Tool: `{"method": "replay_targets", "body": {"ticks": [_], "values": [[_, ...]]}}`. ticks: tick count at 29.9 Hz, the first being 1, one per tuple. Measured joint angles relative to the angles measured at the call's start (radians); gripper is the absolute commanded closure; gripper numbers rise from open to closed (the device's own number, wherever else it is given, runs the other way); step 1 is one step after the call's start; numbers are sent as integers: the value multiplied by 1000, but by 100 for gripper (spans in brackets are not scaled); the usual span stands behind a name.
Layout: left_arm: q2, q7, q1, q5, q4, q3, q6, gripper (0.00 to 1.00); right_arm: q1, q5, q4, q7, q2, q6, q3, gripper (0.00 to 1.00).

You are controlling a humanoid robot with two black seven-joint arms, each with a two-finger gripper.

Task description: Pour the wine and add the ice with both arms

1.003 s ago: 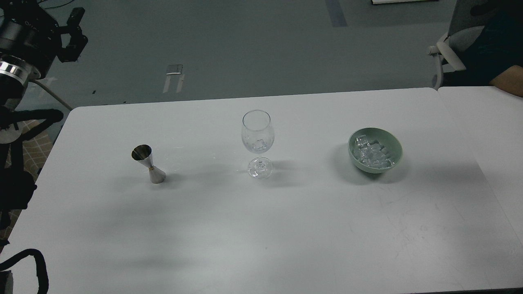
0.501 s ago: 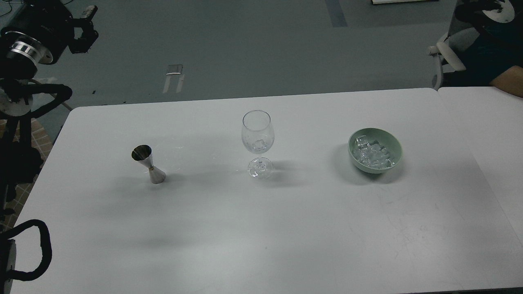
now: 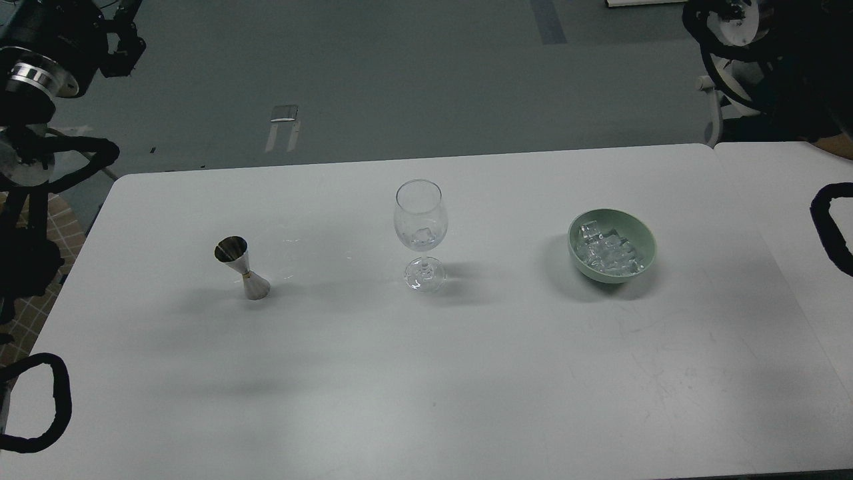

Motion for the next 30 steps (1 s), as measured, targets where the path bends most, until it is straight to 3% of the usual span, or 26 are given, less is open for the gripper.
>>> {"method": "replay_targets", "body": {"ticks": [16, 30], "values": [[16, -25, -15, -21, 32, 62, 44, 2, 13, 30, -28, 0, 30, 28, 33, 0], [79, -19, -32, -58, 6, 60, 45, 2, 18, 27, -4, 0, 44, -49, 66, 0]]}}
